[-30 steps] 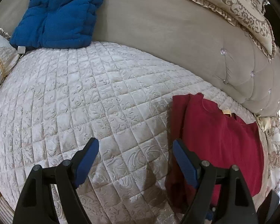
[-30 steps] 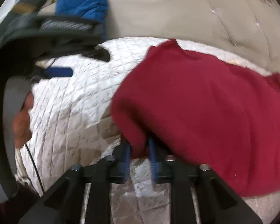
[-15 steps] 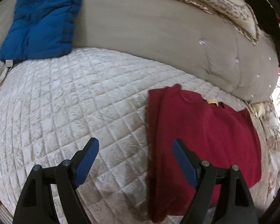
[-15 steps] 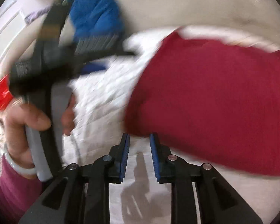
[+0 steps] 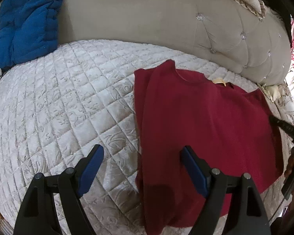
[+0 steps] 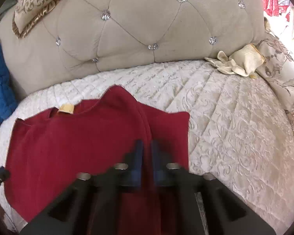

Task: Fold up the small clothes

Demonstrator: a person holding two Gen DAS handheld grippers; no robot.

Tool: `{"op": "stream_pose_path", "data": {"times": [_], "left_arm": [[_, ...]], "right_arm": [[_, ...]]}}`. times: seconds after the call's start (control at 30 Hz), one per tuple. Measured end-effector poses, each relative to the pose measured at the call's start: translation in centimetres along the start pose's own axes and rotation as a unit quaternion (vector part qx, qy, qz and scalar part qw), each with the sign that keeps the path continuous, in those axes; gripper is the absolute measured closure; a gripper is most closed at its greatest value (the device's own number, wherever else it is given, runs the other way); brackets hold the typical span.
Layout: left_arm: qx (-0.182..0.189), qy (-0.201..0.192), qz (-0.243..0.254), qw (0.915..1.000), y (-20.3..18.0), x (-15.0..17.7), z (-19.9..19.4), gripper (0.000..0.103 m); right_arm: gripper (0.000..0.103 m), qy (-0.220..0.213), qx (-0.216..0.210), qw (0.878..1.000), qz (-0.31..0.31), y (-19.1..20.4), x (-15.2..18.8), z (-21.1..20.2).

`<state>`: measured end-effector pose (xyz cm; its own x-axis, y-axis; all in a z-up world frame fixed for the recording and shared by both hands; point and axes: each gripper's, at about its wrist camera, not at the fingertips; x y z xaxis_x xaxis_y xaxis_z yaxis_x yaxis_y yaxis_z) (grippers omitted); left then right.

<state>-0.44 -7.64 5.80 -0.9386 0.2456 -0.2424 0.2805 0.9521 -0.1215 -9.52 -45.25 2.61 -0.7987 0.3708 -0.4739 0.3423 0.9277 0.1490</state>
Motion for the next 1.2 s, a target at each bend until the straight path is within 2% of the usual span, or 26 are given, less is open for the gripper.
{"op": "stream_pose_path", "data": {"times": [0.07, 0.2, 0.4, 0.5, 0.6, 0.67, 0.77, 0.93, 1.0, 1.03, 1.07, 1.17, 1.2], "left_arm": [[-0.002, -0.001, 0.000, 1.0000, -0.1, -0.1, 0.2, 0.018], [-0.007, 0.004, 0.002, 1.0000, -0.3, -0.2, 0.8, 0.018], [-0.008, 0.002, 0.002, 1.0000, -0.2, 0.0, 0.8, 0.018], [-0.010, 0.001, 0.004, 0.9999, -0.2, 0.0, 0.8, 0.018], [-0.010, 0.000, 0.002, 0.9999, -0.1, 0.0, 0.8, 0.018], [-0.010, 0.001, 0.002, 0.9999, -0.2, 0.0, 0.8, 0.018], [-0.008, 0.002, 0.000, 1.0000, -0.1, 0.0, 0.8, 0.018], [-0.004, 0.005, -0.001, 1.0000, -0.1, -0.1, 1.0, 0.018], [0.000, 0.007, -0.003, 1.0000, 0.1, -0.3, 1.1, 0.017], [0.004, 0.009, -0.006, 0.9999, 0.2, -0.4, 1.2, 0.017], [0.007, 0.011, -0.008, 0.9999, 0.3, -0.4, 1.3, 0.017], [0.020, 0.017, -0.015, 0.9996, 0.9, -0.5, 1.1, 0.017], [0.021, 0.016, -0.018, 0.9995, 1.1, -0.4, 0.9, 0.017]], "right_arm": [[0.103, -0.028, 0.002, 1.000, 0.003, 0.1, 0.8, -1.5], [0.103, 0.002, 0.031, 1.000, -0.001, -0.1, 0.6, 1.2], [0.103, -0.020, 0.033, 0.999, 0.011, 0.8, 1.3, -1.7], [0.098, -0.037, 0.024, 0.999, -0.004, 1.7, 1.8, -3.4], [0.098, -0.035, -0.001, 0.999, -0.028, 3.2, 1.9, -3.6], [0.098, -0.024, -0.013, 0.999, -0.042, 4.3, 1.5, -2.9], [0.098, -0.023, -0.009, 0.998, -0.058, 5.5, 0.2, -1.2], [0.098, -0.006, -0.008, 0.999, -0.032, 5.2, -2.9, 2.4], [0.098, 0.016, 0.002, 1.000, -0.017, 4.7, -4.3, 4.8], [0.098, 0.019, -0.006, 1.000, -0.014, 4.4, -4.6, 5.5], [0.098, 0.010, -0.008, 1.000, -0.015, 4.5, -4.8, 5.7], [0.098, 0.013, 0.025, 0.999, -0.028, 5.8, -5.1, 5.3], [0.097, 0.008, 0.021, 0.999, -0.028, 6.4, -4.8, 4.5]]}}
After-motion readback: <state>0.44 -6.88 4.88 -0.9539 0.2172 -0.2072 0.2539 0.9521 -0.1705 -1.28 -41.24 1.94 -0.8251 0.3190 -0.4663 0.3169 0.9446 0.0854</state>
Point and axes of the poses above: each gripper's, at about its wrist camera, not at the fingertips, and z roughly the way its jaws point, y to its left, x to its underside, and after that the axes turned 15 degrees about y, right-handed
